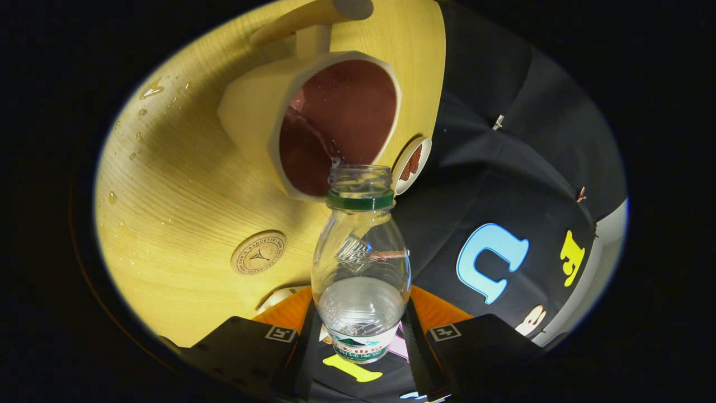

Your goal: Take the bottle from table, then pour the juice into the cup, finally place the bottle on the coaster

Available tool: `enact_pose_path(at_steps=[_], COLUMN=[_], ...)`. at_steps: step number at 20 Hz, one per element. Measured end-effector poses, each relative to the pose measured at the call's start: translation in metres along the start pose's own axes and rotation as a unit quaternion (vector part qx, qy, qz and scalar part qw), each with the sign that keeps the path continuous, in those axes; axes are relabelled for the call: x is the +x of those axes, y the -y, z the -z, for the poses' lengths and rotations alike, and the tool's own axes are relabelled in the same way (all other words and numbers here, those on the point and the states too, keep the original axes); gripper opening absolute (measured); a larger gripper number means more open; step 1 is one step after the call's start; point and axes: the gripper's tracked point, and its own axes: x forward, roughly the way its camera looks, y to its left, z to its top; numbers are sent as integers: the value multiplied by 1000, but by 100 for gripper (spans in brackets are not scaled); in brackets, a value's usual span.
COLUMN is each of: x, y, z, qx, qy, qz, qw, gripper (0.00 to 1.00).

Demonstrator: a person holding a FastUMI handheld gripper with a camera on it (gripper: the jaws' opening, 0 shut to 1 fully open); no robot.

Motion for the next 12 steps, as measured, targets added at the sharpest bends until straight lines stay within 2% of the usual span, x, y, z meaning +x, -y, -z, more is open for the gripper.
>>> enact_pose_path(at_steps=[12], x=[-2], y=[14], z=[-6], qx=[-60], qy=[18], qz=[6], qw=[998], gripper=[70])
